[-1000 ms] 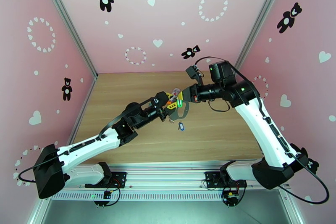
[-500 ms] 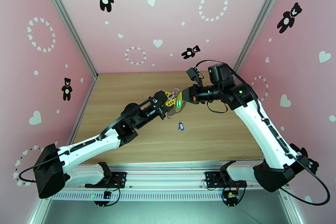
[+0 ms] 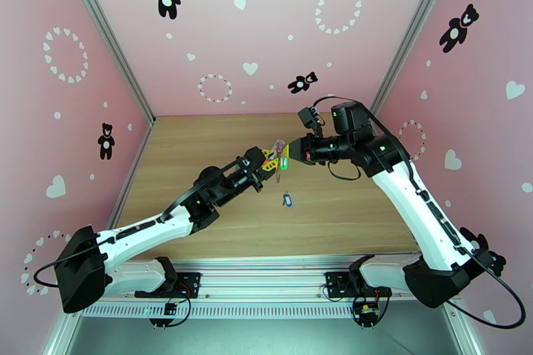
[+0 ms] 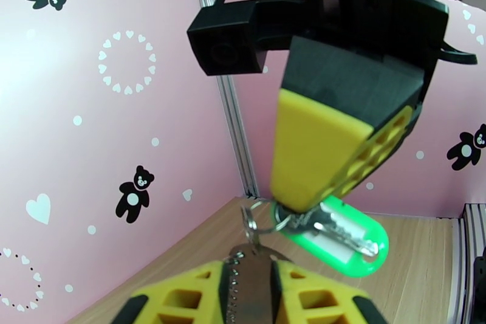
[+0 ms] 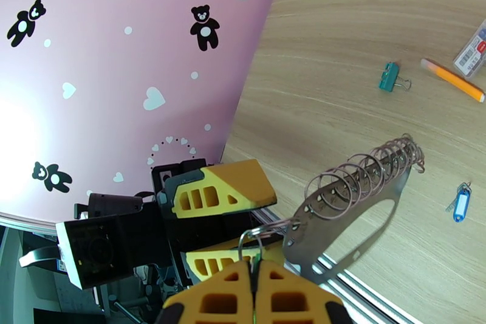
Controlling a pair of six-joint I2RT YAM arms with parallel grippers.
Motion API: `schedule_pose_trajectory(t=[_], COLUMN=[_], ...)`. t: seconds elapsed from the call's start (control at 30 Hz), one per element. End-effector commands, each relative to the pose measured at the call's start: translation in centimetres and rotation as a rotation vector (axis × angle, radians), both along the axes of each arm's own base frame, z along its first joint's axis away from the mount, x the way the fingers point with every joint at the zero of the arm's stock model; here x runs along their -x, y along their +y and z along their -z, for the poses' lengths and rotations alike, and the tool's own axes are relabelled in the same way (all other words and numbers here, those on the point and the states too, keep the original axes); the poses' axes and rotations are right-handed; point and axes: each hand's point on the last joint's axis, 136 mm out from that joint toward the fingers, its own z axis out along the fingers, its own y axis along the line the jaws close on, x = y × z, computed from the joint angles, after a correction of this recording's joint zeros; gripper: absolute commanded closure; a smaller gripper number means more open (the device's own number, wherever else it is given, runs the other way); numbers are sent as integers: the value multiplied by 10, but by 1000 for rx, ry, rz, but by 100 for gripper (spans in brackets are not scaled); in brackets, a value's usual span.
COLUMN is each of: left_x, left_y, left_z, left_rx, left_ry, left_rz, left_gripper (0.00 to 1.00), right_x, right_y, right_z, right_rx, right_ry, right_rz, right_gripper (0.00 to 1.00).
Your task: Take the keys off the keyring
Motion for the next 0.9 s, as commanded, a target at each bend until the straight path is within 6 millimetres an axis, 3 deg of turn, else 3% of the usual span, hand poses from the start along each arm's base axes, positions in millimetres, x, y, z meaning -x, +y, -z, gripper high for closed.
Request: schedule_pose_trajectory(t=[0.0, 0.27, 0.87], left_x=[7, -3, 0], left_y=[-7, -13, -12], left_z=[-8, 4, -9], left_rx=[24, 11, 68], left_ry=[-18, 18, -10], left_rz=[49, 18, 32], left_gripper=[74, 76, 77], right_x=[2, 3, 3], right_y=[0, 0, -2], right_z=[-14, -17, -10], right_rx=[-38, -46, -30], right_ry=[-40, -43, -36], right_rz=[11, 13, 24], right_gripper=[100, 100, 100])
